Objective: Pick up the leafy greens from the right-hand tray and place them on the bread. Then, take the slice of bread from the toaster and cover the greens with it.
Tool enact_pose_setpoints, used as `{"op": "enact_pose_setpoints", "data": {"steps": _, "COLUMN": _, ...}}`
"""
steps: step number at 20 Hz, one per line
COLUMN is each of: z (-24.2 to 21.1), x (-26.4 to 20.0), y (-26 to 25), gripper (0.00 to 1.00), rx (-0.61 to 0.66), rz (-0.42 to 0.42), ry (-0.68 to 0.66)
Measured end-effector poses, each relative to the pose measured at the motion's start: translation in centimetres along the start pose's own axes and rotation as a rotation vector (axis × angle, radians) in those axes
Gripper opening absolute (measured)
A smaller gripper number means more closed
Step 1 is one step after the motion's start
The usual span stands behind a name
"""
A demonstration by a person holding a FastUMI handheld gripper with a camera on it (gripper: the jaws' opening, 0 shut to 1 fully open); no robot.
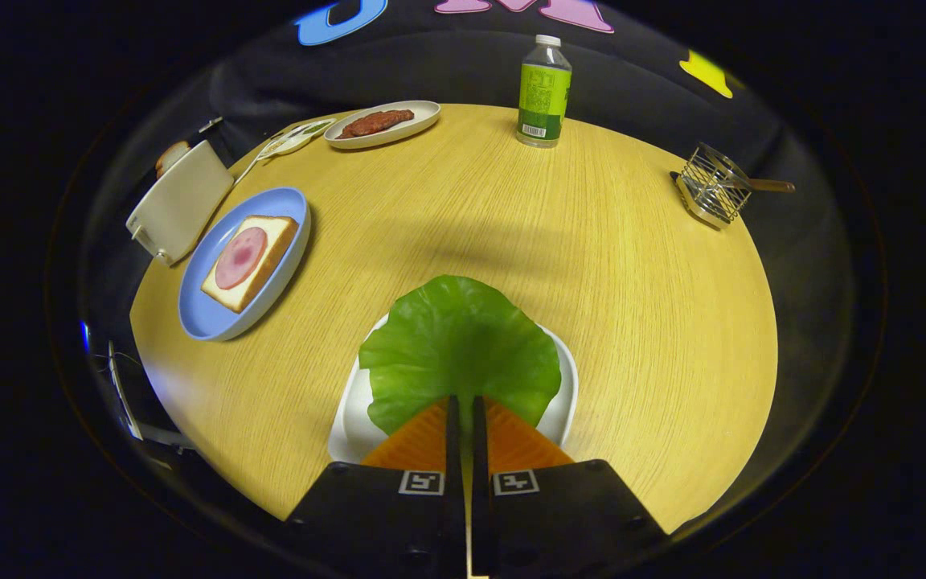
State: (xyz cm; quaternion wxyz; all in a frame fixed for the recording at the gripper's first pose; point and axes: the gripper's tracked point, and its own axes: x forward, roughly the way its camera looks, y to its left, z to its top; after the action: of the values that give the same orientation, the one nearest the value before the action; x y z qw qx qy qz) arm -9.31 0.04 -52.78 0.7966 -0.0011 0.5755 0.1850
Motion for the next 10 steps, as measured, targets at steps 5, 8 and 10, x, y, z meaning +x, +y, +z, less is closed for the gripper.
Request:
{"op": "enact_pose_setpoints", "data": {"steps": 5, "z": 2.4, "x": -2.9, "y": 0.9, "gripper": 0.07, "rx": 0.029, "rz": 0.02, "ry": -0.076}}
{"op": "enact_pose_setpoints", "data": {"steps": 8, "z": 4.9, "x": -5.3, "y": 2.5, "gripper": 0.07, "rx": 0.012, "rz": 0.042, "ry": -0.133}}
{"op": "enact_pose_setpoints", "data": {"steps": 10, "z": 6.7, "x": -6.4, "y": 4.1, "gripper": 0.08, "rx": -0.011, "rz": 0.063, "ry": -0.165}}
